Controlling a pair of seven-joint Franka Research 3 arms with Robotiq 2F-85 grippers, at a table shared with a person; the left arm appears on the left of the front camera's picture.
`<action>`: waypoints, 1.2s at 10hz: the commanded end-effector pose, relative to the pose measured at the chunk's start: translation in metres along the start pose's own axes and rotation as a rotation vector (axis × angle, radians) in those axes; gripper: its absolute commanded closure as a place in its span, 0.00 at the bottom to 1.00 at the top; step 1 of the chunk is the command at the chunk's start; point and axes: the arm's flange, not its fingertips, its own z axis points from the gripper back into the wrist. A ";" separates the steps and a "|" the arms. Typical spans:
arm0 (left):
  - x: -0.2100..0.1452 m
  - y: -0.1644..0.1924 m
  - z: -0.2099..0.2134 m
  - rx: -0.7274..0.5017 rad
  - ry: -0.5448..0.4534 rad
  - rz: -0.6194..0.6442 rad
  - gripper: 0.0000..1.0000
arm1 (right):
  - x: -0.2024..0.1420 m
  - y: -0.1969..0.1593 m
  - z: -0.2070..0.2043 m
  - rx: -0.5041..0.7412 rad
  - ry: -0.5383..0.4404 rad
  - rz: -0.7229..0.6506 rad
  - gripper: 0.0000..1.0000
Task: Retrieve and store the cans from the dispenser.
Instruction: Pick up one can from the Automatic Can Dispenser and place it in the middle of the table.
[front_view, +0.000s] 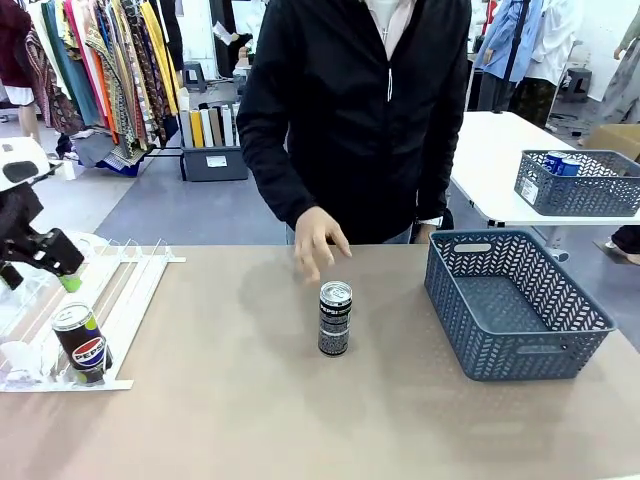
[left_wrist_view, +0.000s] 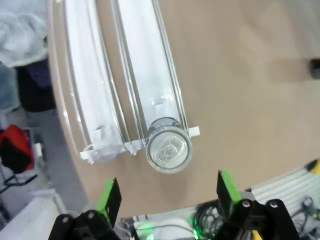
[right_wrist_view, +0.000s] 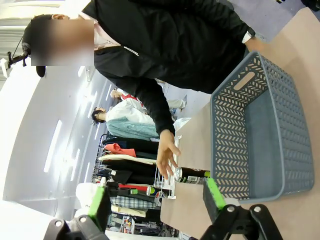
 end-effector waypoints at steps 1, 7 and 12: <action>-0.003 0.002 0.004 -0.020 0.006 -0.041 0.00 | 0.001 0.003 -0.002 0.015 -0.011 0.009 0.00; 0.003 -0.006 -0.023 0.005 0.025 0.012 0.00 | 0.001 0.003 -0.002 0.015 -0.011 0.009 0.00; 0.011 -0.006 -0.082 -0.015 0.127 0.088 0.00 | 0.001 0.003 -0.002 0.015 -0.011 0.009 0.00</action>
